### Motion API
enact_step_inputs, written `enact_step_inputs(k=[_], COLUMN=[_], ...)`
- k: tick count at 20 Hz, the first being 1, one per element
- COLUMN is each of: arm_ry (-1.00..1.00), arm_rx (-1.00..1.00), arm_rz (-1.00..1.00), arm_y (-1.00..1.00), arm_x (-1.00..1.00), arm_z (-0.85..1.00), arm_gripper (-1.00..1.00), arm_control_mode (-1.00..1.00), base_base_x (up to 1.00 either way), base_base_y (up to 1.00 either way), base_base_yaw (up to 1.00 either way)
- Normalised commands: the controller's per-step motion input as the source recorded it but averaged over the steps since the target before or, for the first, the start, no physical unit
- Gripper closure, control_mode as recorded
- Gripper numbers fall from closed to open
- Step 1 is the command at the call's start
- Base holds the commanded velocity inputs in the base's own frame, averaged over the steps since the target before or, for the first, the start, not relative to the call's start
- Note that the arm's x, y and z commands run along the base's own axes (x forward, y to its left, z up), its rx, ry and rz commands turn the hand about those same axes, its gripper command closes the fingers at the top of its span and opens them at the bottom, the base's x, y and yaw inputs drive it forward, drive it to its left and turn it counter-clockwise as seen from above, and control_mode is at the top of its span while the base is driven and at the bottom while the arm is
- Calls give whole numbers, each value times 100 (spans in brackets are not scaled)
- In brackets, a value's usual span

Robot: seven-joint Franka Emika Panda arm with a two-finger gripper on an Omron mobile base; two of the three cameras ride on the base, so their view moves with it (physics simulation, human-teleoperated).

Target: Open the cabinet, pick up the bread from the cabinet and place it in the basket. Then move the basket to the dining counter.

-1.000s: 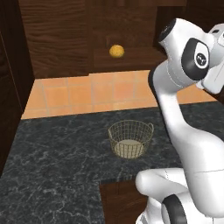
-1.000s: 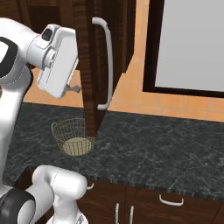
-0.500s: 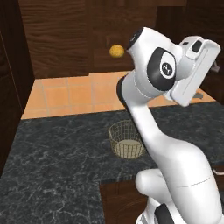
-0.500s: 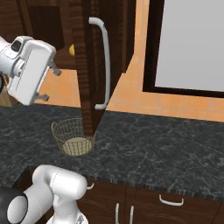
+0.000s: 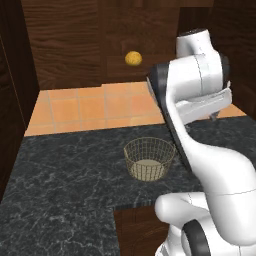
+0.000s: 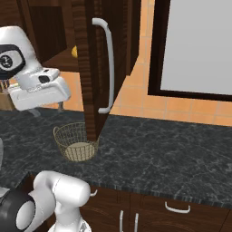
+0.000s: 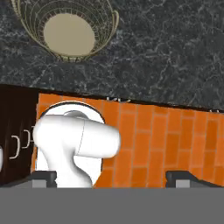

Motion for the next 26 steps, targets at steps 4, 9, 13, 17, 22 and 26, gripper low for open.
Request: enact_step_inputs(k=[4,9,13,17,22,26], arm_ry=[-36,-38,-51,-14,-9,-5], arm_rx=[71,29,-5,-10,-4,-19], arm_rz=[-12,-7,0,-13,-12,0], arm_y=[20,37,15,0,0,0], arm_x=[54,63,26,57,39,27], arm_z=[-70,-19,8,51,69,86], arm_gripper=[-100,-100,-100,-100,-100,-100], arm_control_mode=[-100,-100,-100,-100,-100,-100], base_base_x=[0,0,0,0,0,0], base_base_y=[0,0,0,0,0,0], base_base_yaw=[0,0,0,0,0,0])
